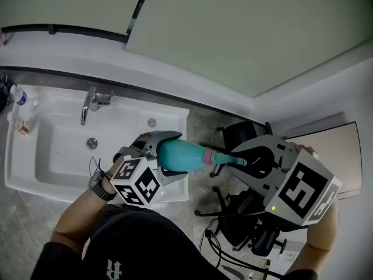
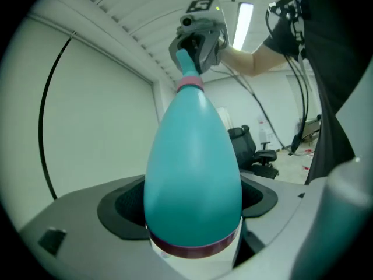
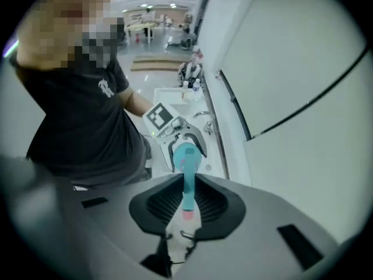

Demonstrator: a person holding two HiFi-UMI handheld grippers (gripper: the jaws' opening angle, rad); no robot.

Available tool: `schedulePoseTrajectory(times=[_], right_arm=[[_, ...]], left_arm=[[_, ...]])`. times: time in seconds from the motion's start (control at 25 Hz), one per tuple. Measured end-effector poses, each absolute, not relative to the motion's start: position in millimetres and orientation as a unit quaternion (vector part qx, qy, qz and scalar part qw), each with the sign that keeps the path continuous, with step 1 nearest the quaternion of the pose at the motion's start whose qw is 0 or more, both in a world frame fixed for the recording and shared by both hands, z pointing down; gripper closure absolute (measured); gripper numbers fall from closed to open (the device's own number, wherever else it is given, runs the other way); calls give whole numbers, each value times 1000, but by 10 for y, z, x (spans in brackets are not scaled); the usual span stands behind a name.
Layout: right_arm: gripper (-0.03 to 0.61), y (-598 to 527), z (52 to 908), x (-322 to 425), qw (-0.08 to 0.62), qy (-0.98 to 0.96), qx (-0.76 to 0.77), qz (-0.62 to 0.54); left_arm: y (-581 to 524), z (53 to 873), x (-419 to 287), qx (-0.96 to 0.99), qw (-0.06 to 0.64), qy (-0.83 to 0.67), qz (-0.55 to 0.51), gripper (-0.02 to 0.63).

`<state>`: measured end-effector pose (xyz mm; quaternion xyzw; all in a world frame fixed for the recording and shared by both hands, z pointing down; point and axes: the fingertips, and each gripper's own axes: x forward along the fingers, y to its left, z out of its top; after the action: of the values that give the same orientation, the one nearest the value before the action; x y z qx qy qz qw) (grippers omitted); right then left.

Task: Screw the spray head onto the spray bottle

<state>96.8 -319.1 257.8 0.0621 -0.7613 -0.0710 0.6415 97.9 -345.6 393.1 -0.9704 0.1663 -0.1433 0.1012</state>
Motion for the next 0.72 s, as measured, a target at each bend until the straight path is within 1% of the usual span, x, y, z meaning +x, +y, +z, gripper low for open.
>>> schedulePoseTrajectory(times=[0.12, 0.24, 0.36, 0.48, 0.6, 0.72], right_arm=[[517, -3198, 2623, 1011, 657, -748, 93, -6], [517, -3266, 2676, 1059, 654, -747, 115, 34], [517, -3223, 2678, 989, 625, -768, 115, 78], [515, -3175, 2646, 927, 619, -778, 89, 61], [458, -3148, 2649, 965, 639, -767, 60, 7], [397, -3183, 2708, 1025, 652, -756, 41, -49]], left_arm=[[-3519, 3981, 1010, -954, 123, 206, -179, 187], [-3531, 4016, 1030, -953, 115, 215, -180, 187], [-3419, 4033, 1116, -972, 76, 168, -145, 187], [-3327, 4023, 1154, -984, 42, 129, -113, 187], [-3315, 4010, 1143, -987, 31, 115, -104, 188], [-3278, 3987, 1161, -989, 37, 97, -107, 187]])
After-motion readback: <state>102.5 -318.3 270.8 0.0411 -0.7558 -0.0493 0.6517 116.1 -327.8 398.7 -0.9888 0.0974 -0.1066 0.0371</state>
